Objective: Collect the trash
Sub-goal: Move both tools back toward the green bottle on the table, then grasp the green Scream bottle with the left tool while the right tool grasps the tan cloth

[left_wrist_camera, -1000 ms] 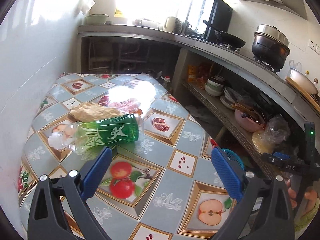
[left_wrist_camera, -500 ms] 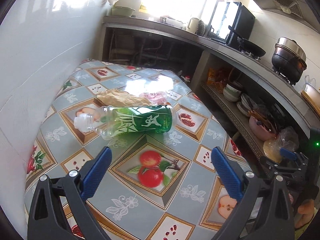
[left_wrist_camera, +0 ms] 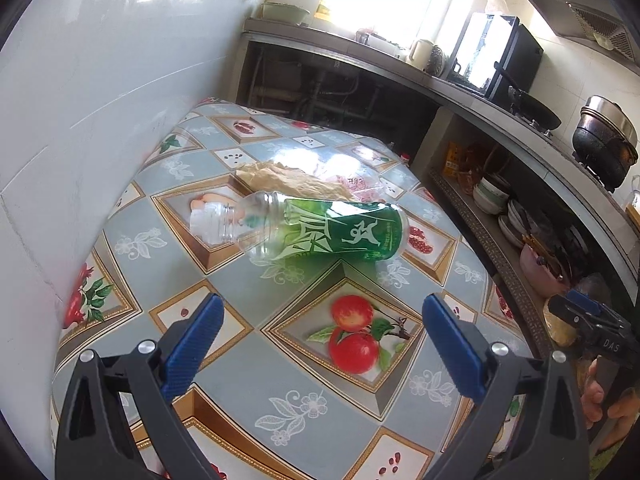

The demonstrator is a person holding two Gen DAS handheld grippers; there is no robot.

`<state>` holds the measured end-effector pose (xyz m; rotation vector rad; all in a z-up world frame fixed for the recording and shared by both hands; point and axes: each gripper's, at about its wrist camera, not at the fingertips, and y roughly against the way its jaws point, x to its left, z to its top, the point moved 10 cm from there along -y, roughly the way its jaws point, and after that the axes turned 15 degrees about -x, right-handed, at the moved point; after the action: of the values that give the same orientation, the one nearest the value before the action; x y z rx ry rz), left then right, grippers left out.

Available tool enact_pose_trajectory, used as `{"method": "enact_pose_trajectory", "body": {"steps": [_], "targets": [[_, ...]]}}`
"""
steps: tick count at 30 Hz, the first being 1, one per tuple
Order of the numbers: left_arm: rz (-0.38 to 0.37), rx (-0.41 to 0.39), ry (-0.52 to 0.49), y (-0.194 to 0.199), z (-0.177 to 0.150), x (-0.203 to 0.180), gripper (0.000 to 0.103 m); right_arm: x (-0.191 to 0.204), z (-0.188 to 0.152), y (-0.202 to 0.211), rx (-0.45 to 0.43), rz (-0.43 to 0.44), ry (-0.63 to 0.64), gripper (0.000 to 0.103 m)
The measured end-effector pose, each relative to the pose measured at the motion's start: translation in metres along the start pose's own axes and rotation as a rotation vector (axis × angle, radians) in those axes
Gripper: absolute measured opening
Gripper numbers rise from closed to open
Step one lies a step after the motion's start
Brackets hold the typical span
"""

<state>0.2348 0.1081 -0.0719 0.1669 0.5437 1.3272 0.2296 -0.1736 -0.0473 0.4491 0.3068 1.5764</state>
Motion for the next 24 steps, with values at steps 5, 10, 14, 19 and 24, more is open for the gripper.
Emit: {"method": "enact_pose_trajectory", "body": {"steps": [5,10,14,19,24], "targets": [[0.001,0.01,0.043,-0.009,0.0,0.009,0.097,0.032,0.025,-0.04,0.04,0.192,-0.077,0.095],[-0.044,0.023,0.093,-0.014,-0.006,0.007,0.097,0.074,0.068,-0.112,0.092,0.362,-0.164,0.082],[-0.088,0.016,0.131,-0.015,-0.006,0.0,0.097,0.107,0.075,-0.182,0.201,0.395,-0.183,0.059],[-0.125,0.023,0.179,-0.02,-0.004,0.0,0.092,0.122,0.035,-0.225,0.391,0.404,-0.217,0.036],[-0.16,0.044,0.237,-0.026,-0.008,0.005,0.091,0.134,0.005,-0.184,0.499,0.555,-0.306,0.035]]}}
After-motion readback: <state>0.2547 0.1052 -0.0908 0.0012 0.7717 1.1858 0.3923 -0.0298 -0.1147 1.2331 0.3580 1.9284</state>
